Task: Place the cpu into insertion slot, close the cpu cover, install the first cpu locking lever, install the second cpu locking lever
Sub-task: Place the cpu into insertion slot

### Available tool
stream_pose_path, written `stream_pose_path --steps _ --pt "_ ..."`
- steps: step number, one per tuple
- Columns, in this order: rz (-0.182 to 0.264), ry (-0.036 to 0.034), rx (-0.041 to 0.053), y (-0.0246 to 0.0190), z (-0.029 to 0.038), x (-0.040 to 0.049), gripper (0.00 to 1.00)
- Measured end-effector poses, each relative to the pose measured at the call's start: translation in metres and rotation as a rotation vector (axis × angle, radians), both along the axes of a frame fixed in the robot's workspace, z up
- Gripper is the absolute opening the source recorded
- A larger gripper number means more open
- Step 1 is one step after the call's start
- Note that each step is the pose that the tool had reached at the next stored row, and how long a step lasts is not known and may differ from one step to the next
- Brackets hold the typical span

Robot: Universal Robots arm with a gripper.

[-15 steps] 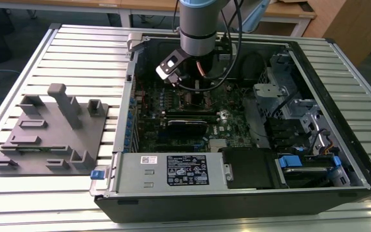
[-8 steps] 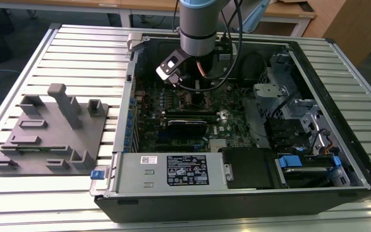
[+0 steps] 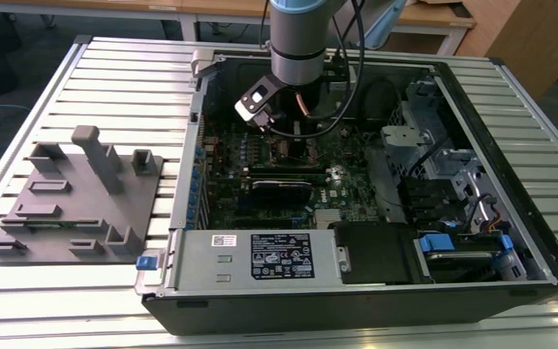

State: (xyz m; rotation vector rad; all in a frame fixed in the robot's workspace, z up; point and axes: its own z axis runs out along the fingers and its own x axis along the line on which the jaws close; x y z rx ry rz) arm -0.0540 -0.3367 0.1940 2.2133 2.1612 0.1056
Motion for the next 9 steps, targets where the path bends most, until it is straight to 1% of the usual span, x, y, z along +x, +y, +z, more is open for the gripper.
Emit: stream_pose_path --steps 9 --pt "0.0 0.0001 0.0002 0.0 -0.0009 -0.0009 0.54"
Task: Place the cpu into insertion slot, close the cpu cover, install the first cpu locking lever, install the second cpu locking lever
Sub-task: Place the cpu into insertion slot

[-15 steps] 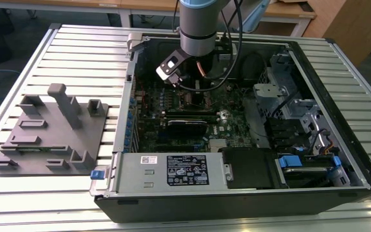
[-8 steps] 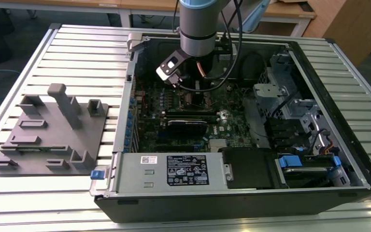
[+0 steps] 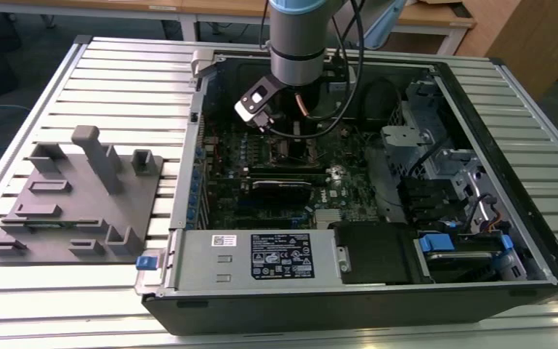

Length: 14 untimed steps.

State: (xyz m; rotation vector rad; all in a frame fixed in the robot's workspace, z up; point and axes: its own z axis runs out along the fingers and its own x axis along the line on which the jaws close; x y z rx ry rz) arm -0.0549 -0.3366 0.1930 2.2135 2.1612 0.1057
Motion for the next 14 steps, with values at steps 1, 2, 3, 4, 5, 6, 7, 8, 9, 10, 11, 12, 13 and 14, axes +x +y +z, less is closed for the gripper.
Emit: stream_pose_path --steps 1,2,3,4,5,6,7,8,9,10,11,12,13,14 --pt "0.0 0.0 0.0 0.0 0.0 -0.0005 0.54" --pt "0.0 -0.0003 0.0001 0.0 -0.0001 -0.0009 0.54" --pt "0.0 -0.0003 0.0 0.0 -0.0001 -0.0014 0.54" --pt "0.0 -0.0003 0.0 0.0 -0.0001 -0.0017 0.54" --pt "0.0 -0.0002 0.0 0.0 -0.0001 -0.0017 0.54" --pt "0.0 -0.0002 -0.0001 0.0 -0.0001 -0.0017 0.54" --pt "0.0 -0.0002 -0.0001 0.0 -0.0001 -0.0018 0.54" --pt "0.0 -0.0002 0.0 0.0 0.0 -0.0018 0.54" --pt "0.0 -0.0002 -0.0001 -0.0001 0.0003 -0.0019 0.54" --pt "0.0 -0.0001 -0.0002 -0.0001 0.0012 -0.0019 0.54" --pt "0.0 -0.0001 -0.0002 -0.0001 0.0021 -0.0019 0.54" --pt "0.0 -0.0002 -0.0001 0.0 0.0026 -0.0018 0.54" --pt "0.0 -0.0003 0.0002 0.0 0.0026 -0.0018 0.54" --pt "0.0 -0.0008 0.0003 0.0 0.0026 -0.0018 0.54"
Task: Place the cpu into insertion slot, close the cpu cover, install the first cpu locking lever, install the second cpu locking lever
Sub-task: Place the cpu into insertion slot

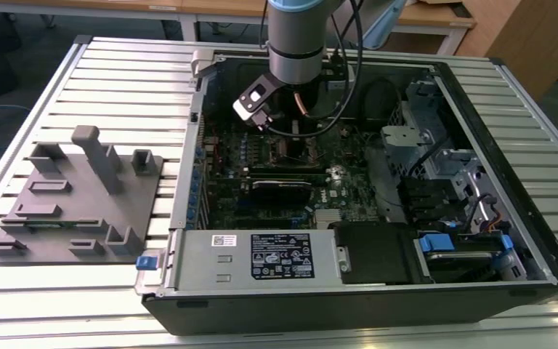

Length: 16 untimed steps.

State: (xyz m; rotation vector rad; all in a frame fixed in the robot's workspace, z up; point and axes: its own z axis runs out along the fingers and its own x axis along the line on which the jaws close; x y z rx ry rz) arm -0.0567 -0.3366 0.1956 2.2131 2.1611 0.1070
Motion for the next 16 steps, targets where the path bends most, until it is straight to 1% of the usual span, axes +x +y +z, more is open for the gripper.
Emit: stream_pose_path --steps 1,3,4,10,12,16 --pt "0.0 -0.0028 0.0003 -0.0001 0.0 -0.0001 0.54" --pt "0.0 -0.0115 0.003 -0.0001 -0.0003 -0.0001 0.54" --pt "0.0 -0.0147 0.0039 0.0 -0.0004 0.0 0.54" --pt "0.0 -0.0162 0.0039 -0.0002 -0.001 -0.0002 0.54" --pt "0.0 -0.0163 0.004 -0.0013 -0.0011 -0.0002 0.54" --pt "0.0 -0.0162 0.0039 -0.0016 -0.0013 -0.0002 0.54"
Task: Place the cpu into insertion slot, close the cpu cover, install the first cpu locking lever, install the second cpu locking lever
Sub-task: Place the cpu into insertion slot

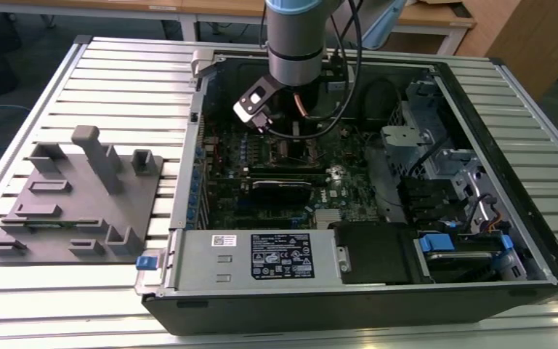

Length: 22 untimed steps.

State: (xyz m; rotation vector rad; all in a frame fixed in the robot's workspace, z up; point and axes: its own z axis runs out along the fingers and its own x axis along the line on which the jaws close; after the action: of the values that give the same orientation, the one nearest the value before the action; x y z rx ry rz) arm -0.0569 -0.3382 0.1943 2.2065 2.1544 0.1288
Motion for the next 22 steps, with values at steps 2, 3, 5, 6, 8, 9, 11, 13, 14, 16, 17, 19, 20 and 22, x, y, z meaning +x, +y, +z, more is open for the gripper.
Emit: stream_pose_path --steps 2,3,5,6,8,9,11,13,14,16,17,19,20,22 --pt "0.001 0.0 0.0 0.0001 -0.0007 0.0 0.54" --pt "0.001 0.0 0.0 0.0001 -0.0007 0.0 0.54" --pt "0.0 -0.0001 0.0001 0.0002 -0.0009 0.0001 0.54" --pt "0.0 -0.0001 0.0002 0.0003 -0.0009 0.0002 0.54" --pt "0.001 -0.0001 0.0001 0.0003 -0.001 0.0003 0.54" --pt "0.001 -0.0001 0.0001 0.0003 -0.001 0.0003 0.54" --pt "0.001 0.0 -0.0001 0.0003 -0.0011 0.0003 0.54" --pt "0.001 -0.0001 0.0001 0.0004 -0.0023 0.0004 0.54" --pt "0.001 0.0002 -0.0003 0.0003 -0.0027 0.0003 0.54" --pt "0.001 0.0004 -0.0005 0.0002 -0.0032 0.0002 0.54" --pt "0.001 0.0003 -0.0005 0.0003 -0.0032 0.0003 0.54" --pt "0.001 0.0001 -0.0001 0.0003 -0.0034 0.0003 0.54" --pt "0.001 0.0001 -0.0001 0.0003 -0.0034 0.0003 0.54" --pt "0.001 0.0001 -0.0001 0.0003 -0.0034 0.0003 0.54"
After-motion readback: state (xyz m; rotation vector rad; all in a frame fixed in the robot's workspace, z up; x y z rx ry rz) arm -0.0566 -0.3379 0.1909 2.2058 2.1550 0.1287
